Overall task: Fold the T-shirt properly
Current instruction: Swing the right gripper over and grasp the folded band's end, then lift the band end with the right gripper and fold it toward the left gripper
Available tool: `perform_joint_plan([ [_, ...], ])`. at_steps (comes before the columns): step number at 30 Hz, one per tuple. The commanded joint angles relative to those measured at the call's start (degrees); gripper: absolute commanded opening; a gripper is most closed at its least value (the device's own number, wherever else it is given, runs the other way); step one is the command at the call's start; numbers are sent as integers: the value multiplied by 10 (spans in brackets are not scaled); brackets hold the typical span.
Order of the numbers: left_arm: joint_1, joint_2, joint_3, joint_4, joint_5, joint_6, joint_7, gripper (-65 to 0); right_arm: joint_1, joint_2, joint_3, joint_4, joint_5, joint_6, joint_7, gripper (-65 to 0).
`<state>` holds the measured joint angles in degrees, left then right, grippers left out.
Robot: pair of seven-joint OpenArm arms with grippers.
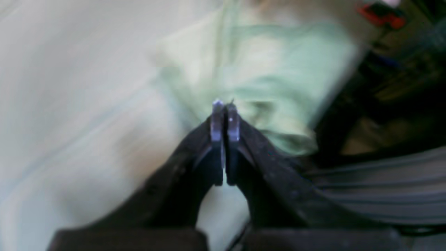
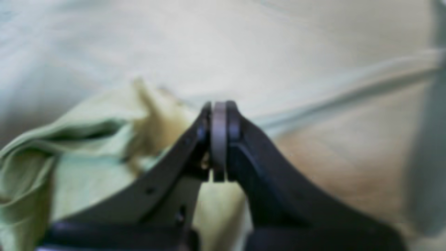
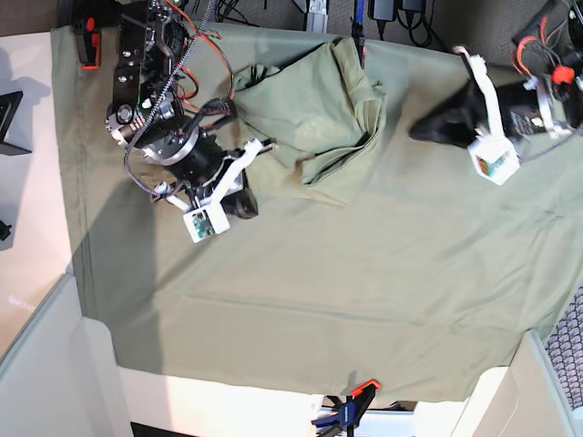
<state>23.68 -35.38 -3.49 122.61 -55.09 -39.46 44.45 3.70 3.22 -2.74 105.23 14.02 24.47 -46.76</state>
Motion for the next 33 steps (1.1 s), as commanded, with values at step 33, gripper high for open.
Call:
perform_joint_plan([
  [33,-12,54,179,-50,203,-5,-149,-650,168,-57,14,-216,-89,2,97,-650],
])
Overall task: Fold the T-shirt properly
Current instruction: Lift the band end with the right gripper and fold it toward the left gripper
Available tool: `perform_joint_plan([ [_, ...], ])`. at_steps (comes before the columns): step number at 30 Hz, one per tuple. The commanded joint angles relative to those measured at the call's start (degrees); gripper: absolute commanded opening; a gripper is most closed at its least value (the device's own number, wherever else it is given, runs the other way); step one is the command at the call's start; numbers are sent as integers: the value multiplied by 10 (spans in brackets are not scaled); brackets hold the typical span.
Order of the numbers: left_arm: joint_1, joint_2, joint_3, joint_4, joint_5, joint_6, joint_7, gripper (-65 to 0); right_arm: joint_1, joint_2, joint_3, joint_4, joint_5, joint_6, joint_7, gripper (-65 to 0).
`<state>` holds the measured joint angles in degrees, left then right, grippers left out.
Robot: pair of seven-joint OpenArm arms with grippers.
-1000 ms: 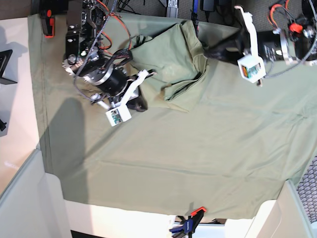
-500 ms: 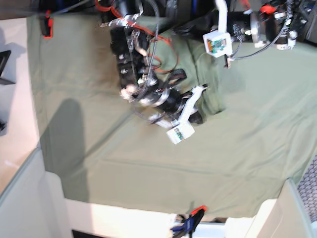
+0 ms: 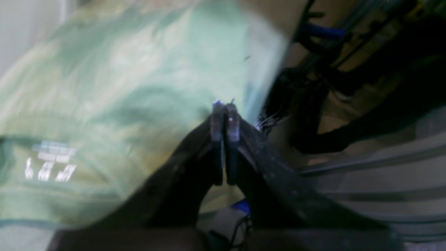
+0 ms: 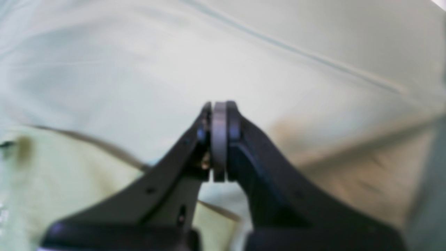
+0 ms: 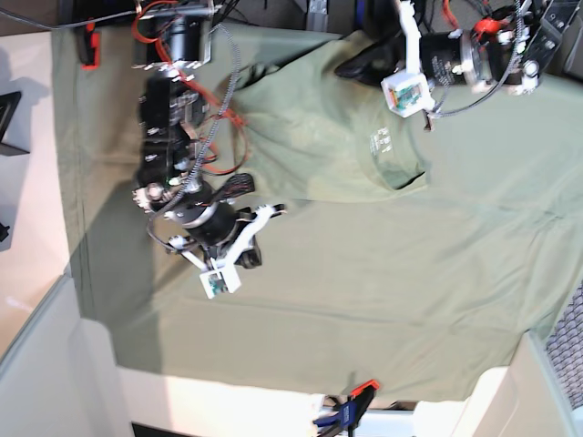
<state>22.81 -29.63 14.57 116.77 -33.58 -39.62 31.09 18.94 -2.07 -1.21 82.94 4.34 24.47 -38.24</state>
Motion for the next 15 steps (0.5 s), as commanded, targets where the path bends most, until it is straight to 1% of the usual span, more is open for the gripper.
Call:
perform_joint_plan([
  [1,-7,-1,1,-2,-11,-4,-15,-650,15,4,0,-3,20,2,12,-650],
  [4,-24,2,23,-33,-4,-4,-13,-650,15,15,0,-44,31,3,22,-650],
  [7,-40,2,56,-45,17,-4,-12,-650,15,14,0,-82,32,3,28,-650],
  [11,-49,2,98,-45,19,-4,-11,-650,16,12,0,-109,32,3,45,-650],
  [15,-54,3,124,-46,64,-4,-18,-650,15,13,-13,-115,32,3,46,-650],
])
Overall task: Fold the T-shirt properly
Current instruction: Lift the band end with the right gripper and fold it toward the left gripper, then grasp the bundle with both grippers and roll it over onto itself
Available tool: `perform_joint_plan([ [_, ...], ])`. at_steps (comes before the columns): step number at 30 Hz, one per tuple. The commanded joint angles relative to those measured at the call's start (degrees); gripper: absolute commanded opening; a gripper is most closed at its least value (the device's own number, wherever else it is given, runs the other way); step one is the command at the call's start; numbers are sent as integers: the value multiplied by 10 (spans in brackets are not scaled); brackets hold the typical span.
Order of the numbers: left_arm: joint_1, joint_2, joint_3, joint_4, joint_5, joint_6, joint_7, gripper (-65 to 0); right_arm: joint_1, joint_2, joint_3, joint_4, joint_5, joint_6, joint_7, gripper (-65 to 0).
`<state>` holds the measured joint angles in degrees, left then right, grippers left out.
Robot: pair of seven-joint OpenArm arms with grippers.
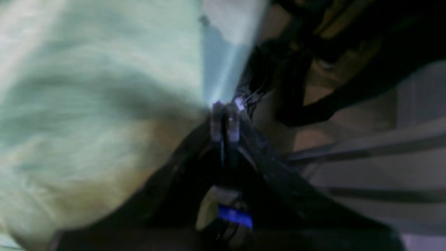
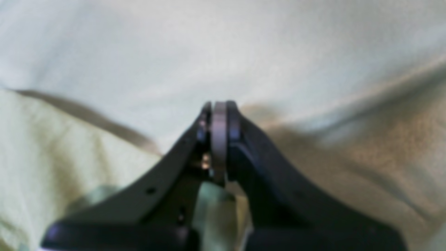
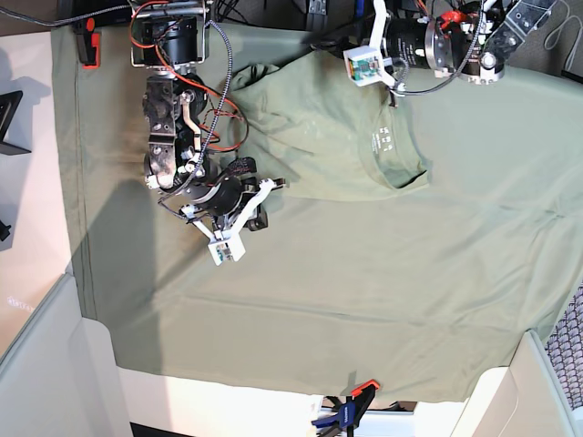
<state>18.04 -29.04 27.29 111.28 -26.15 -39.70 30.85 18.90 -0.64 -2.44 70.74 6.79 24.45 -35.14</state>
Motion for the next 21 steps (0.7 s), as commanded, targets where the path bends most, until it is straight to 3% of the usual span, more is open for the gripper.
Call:
perform_joint_plan([
  [1,-12,-3,-2,5,-5,-3,-16,-650,16,-2,-7,7,7,4,15,-650],
  [11,-101,-3,-2,-132,8,-3,-26,-650,16,-2,-89,7,-4,4,6,-650],
  [21,-101,-6,37,-174,42,-3,-21,-650,16,6,-96,7,1,4,-16,-650],
])
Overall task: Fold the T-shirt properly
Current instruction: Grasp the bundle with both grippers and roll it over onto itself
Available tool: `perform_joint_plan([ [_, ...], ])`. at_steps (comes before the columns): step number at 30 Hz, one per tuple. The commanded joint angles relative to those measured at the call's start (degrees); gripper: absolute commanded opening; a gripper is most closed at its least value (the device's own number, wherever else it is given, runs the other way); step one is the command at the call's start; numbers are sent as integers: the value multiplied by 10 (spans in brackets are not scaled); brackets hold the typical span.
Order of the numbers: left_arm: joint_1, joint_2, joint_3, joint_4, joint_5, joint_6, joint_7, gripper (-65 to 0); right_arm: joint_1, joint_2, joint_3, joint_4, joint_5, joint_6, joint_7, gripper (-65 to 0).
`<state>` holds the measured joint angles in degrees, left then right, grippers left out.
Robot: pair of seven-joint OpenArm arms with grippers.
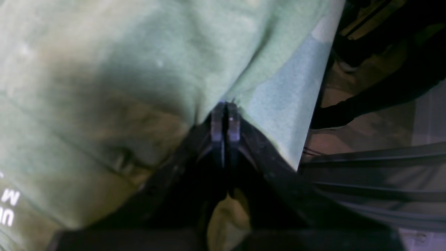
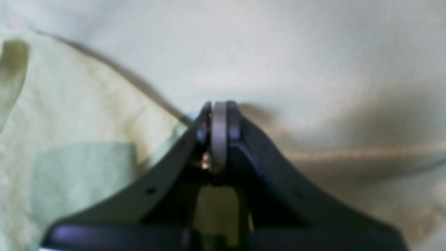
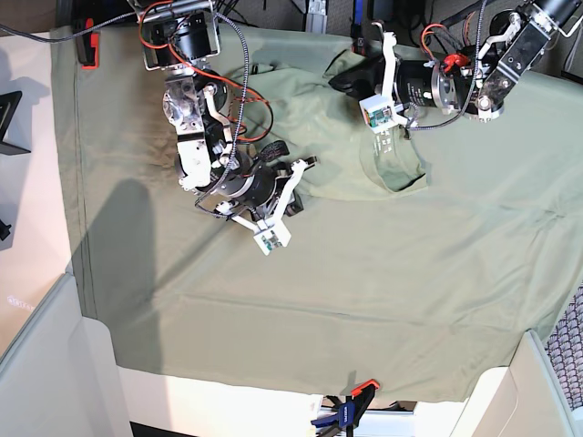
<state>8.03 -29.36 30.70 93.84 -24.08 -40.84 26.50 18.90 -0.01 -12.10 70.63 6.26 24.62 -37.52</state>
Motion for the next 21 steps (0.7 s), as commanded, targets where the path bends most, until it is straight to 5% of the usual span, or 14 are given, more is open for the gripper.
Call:
perform_joint_plan([
  [1,-1,-4,9,1,31,8,22,-650,16,2,1,8,10,2,-1,-650],
  [13,-115,-54,16,-41,78,8,9,-650,15,53,1,16,88,2,-55,-650],
  [21,-214,-70,16,-128,102,8,-45,-650,-1,60,1,51,103,3,-88,-650],
])
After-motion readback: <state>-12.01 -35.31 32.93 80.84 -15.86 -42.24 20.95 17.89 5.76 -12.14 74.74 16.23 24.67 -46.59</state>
